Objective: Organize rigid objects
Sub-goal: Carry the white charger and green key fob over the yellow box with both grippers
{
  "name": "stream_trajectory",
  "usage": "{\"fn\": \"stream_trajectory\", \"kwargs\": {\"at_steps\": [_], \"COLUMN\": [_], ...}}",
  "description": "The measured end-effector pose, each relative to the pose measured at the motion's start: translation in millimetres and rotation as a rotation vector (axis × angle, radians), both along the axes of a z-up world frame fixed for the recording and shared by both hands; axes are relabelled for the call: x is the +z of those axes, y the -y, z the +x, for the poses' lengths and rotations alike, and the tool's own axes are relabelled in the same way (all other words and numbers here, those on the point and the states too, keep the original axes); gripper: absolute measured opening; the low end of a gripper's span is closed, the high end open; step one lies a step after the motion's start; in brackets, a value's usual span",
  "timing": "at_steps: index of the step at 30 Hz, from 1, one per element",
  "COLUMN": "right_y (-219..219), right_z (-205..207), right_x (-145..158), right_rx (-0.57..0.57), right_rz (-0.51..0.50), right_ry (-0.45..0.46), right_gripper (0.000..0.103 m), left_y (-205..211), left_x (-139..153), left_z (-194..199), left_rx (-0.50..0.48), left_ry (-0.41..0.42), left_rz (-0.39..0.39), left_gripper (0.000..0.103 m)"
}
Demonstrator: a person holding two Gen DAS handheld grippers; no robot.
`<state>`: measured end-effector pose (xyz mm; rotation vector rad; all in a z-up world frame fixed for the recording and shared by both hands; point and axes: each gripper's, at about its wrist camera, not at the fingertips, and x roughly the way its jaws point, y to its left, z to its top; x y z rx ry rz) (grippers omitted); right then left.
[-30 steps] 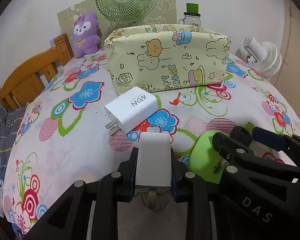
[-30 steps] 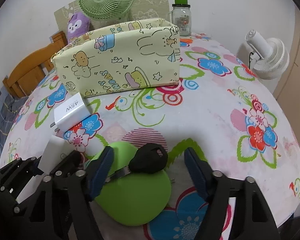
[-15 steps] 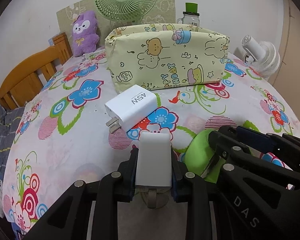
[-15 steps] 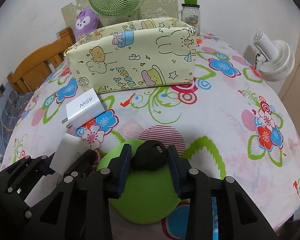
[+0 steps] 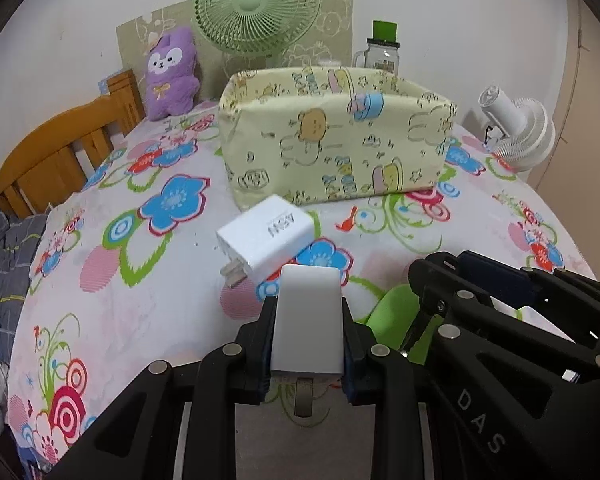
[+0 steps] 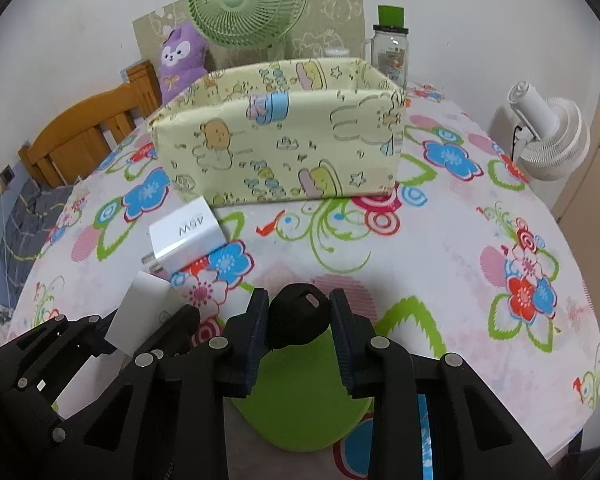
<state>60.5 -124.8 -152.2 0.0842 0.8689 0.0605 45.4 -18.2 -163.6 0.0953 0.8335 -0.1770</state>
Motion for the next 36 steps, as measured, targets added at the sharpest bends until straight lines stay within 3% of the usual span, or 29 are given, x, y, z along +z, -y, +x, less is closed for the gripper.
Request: {"fn": "stream_trajectory", "kwargs": {"at_steps": [13, 36], "right_y": [3.4, 15.3], "right_z": [3.8, 4.0], "right_x": [15.2, 73.2], "right_rx": [-0.002, -0.031], "right_rz": [0.003, -0.01], "right_ry": [0.026, 0.127], "right_gripper": [0.034, 0.034], "left_y": [2.7, 13.8], "left_x": [14.3, 69.1], "left_z": [5.5, 10.9], "left_rx": [0.003, -0.028], "left_ry": [0.013, 0.105], "left_rz": [-0.011, -0.04], "left_gripper": [0.026, 0.026]}}
